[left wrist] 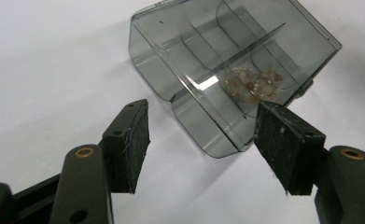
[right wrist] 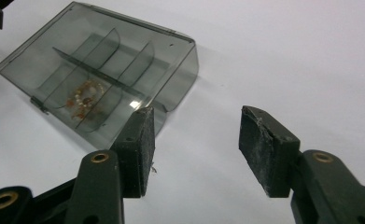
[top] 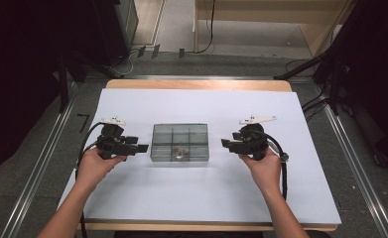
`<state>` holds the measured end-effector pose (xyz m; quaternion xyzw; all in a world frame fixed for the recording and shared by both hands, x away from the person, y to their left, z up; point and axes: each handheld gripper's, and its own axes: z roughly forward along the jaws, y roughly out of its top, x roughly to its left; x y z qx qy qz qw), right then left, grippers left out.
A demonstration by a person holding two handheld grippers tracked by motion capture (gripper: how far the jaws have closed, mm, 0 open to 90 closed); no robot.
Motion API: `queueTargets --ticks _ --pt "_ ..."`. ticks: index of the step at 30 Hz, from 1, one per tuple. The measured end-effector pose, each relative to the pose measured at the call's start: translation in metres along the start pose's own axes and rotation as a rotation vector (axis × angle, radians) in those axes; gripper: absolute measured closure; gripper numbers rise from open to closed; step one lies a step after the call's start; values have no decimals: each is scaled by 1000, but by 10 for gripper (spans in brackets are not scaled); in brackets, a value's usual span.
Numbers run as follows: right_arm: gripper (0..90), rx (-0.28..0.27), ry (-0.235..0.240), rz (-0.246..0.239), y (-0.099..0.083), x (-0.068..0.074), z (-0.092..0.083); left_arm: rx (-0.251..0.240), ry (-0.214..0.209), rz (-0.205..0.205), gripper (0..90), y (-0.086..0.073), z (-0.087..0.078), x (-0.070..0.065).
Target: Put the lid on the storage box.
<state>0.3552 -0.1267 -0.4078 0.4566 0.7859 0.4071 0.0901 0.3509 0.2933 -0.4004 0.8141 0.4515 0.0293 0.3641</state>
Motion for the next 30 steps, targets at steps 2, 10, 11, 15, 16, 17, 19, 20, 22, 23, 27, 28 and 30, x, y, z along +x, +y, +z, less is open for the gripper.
queueTargets --ticks 2,10,11,15,16,17,19,20,22,23,27,28,30 --pt "471 -1 -8 4 0 -3 0 -2 4 -3 366 1 1 3" --pt "474 -12 -31 10 3 -17 -3 -10 10 -24 366 4 3 11" --pt "475 -17 -36 10 4 -20 -3 -11 13 -26 366 5 3 12" --pt "479 -28 -53 26 4 -32 -6 -13 21 -32 366 5 3 16" --pt "479 -28 -57 34 4 -33 -6 -13 21 -32 367 6 4 17" --pt "479 -31 -58 34 4 -36 -6 -14 23 -31 366 6 4 17" --pt "480 -30 -59 47 4 -40 -6 -18 27 -32 366 7 5 19" --pt "480 -27 -60 50 4 -42 -6 -21 28 -31 365 8 5 19" --pt "479 -21 -65 52 4 -43 -3 -19 31 -28 364 8 7 20" --pt "479 -20 -65 50 3 -44 -2 -19 37 -28 364 8 8 20" --pt "479 -4 -72 57 3 -47 3 -13 41 -20 362 8 10 20" --pt "479 -2 -70 67 3 -47 4 -12 41 -20 361 8 10 21" --pt "479 1 -76 69 3 -48 4 -13 42 -20 360 7 9 20"
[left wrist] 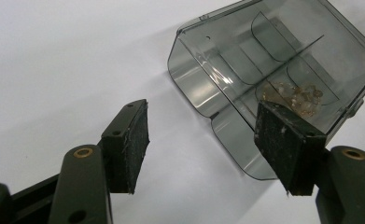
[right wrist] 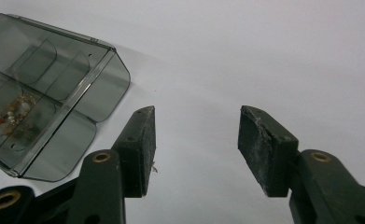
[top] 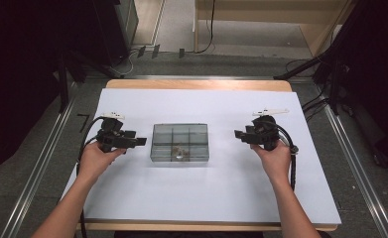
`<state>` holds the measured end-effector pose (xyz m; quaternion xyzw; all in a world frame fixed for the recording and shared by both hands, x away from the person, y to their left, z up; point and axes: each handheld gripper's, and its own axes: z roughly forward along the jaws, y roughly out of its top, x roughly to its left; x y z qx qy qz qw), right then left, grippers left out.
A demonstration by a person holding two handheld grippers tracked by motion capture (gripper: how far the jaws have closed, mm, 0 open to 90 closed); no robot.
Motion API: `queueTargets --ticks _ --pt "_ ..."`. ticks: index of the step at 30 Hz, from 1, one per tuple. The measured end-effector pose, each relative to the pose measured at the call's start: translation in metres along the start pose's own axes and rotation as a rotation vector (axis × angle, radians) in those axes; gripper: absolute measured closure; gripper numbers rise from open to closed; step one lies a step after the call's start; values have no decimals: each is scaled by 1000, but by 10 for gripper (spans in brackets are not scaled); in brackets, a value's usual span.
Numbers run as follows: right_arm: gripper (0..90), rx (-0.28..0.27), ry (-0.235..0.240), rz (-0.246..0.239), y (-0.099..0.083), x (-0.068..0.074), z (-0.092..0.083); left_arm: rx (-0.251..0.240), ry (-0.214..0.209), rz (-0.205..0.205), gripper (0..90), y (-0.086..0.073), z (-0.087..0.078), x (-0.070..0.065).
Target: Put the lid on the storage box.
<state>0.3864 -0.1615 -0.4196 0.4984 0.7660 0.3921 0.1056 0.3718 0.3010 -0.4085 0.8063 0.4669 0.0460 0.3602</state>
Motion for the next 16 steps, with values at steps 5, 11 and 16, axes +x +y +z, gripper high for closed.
queueTargets --ticks 5,11,16 --pt "476 4 3 6 0 0 0 3 3 0 358 -1 1 0" --pt "475 -5 1 4 0 -1 -1 2 6 -4 356 -1 1 1" --pt "472 -6 0 9 0 -3 -2 5 1 -12 353 -2 3 3"
